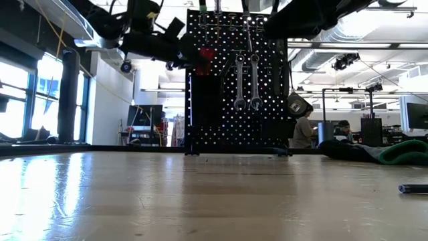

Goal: Hang tools onto peg board
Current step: Put the red cutter on the left black bin on the peg board, then put the silver socket on the right black bin on the peg board

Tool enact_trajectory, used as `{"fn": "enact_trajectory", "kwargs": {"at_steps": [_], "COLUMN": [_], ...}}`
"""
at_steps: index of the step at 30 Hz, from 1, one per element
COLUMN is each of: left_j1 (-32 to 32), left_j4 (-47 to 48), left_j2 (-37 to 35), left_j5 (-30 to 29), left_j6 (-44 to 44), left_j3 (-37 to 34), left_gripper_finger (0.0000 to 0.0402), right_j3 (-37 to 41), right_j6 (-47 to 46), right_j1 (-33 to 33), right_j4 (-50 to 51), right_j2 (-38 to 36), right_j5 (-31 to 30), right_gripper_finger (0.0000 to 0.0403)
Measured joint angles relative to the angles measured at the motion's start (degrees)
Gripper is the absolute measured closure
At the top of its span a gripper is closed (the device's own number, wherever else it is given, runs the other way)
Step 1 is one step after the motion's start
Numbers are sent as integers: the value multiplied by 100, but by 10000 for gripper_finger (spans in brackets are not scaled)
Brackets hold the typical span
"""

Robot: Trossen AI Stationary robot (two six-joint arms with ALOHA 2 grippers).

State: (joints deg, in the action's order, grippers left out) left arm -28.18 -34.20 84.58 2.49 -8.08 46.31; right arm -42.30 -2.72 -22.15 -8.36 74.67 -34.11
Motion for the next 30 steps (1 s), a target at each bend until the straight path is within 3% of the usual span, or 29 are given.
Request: {"fn": "enact_trajectory", "kwargs": {"at_steps": [5, 11, 17, 23, 30], "left_j1": [0, 22, 74, 212, 819], "left_j4": [93, 147, 268, 944, 1719], "left_j2": [-3, -76, -468, -998, -1269], "left_j5": [-14, -65, -141, -170, 37], "left_j6": [62, 138, 51, 48, 48], "left_j3": [-64, -63, -62, -62, -58], "left_gripper_finger": [238, 200, 186, 185, 185], "right_j3": [0, 0, 0, 0, 0], "right_j6": [-26, -39, -268, -1065, -2368], "right_j1": [0, -42, -260, -605, -1032], "right_j4": [-1, 39, 449, 1500, 2639], "right_j2": [0, -16, -114, -369, -549], "right_j5": [-38, -45, -42, 53, 1093], "right_gripper_finger": [221, 221, 221, 221, 221]}}
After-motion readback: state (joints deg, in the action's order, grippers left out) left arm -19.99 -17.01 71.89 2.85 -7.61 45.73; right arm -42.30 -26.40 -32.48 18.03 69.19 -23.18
